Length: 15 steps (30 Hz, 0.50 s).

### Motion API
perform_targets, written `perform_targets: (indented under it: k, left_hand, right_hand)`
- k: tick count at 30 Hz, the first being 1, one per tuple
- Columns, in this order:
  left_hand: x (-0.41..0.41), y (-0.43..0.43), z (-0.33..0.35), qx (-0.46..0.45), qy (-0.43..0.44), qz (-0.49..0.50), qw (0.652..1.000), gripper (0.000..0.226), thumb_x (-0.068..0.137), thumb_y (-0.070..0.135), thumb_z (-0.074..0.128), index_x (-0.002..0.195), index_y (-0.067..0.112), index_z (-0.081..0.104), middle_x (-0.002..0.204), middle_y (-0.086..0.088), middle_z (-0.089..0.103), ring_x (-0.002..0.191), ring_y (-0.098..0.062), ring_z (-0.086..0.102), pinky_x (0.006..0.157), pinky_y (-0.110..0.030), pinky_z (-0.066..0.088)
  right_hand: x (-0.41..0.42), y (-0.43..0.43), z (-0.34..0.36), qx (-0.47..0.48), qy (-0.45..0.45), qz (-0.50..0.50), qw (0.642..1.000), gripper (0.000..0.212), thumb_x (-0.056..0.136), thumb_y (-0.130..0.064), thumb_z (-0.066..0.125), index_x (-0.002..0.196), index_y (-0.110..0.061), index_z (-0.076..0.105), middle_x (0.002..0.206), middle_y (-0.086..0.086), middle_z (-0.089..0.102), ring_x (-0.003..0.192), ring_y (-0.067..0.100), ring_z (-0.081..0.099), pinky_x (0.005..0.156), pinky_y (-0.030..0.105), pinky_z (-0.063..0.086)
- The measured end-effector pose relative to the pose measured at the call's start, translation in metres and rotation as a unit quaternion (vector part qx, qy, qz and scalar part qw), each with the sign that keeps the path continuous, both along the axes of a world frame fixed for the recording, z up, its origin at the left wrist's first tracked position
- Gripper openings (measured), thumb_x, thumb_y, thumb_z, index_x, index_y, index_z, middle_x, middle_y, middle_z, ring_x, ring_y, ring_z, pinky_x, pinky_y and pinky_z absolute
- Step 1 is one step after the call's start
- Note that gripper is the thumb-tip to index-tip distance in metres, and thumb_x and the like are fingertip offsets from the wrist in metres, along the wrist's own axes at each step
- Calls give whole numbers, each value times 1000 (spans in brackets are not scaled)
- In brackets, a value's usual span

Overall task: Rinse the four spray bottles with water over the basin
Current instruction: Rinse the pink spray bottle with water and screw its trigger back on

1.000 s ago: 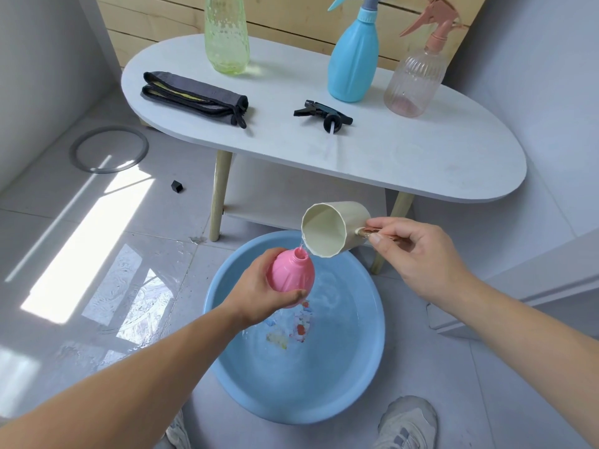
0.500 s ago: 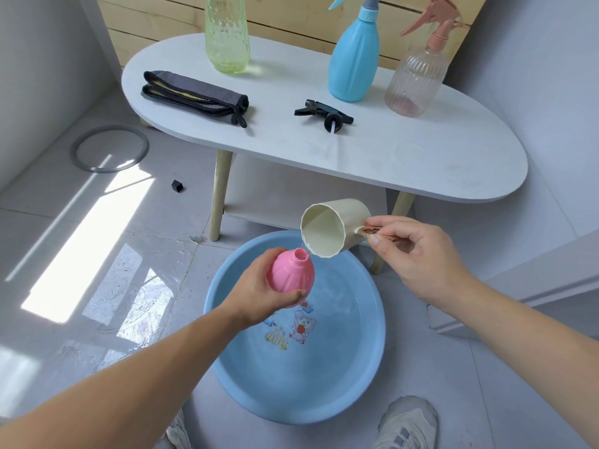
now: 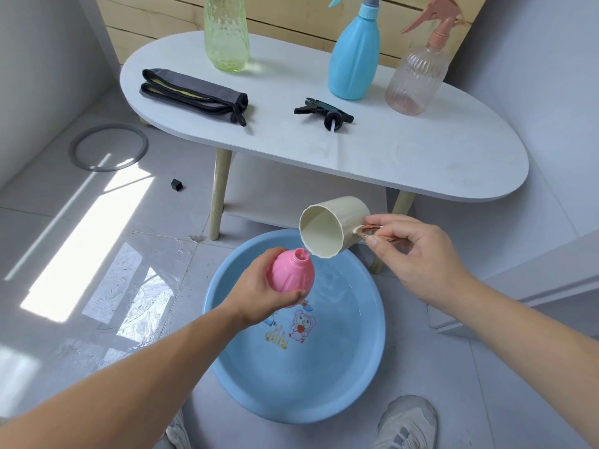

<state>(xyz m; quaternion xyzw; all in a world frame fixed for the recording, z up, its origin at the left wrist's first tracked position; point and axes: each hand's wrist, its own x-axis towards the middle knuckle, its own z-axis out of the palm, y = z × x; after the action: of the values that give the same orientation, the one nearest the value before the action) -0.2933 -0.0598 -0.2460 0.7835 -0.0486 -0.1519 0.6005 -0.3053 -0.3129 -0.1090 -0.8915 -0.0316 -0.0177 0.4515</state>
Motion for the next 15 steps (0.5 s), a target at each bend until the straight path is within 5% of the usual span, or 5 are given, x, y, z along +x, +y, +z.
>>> perform_targets:
  k: [15]
  left_hand:
    - [0, -1, -1, -1, 2, 4, 1000, 76, 65, 33, 93, 131, 31, 56, 122, 6, 63, 104, -15, 66, 66, -23, 60]
  right_hand:
    - [-1, 2, 3, -23, -14, 18, 999, 12, 89, -15, 71, 83, -24, 77, 120, -9, 68, 106, -2, 65, 94, 15, 49]
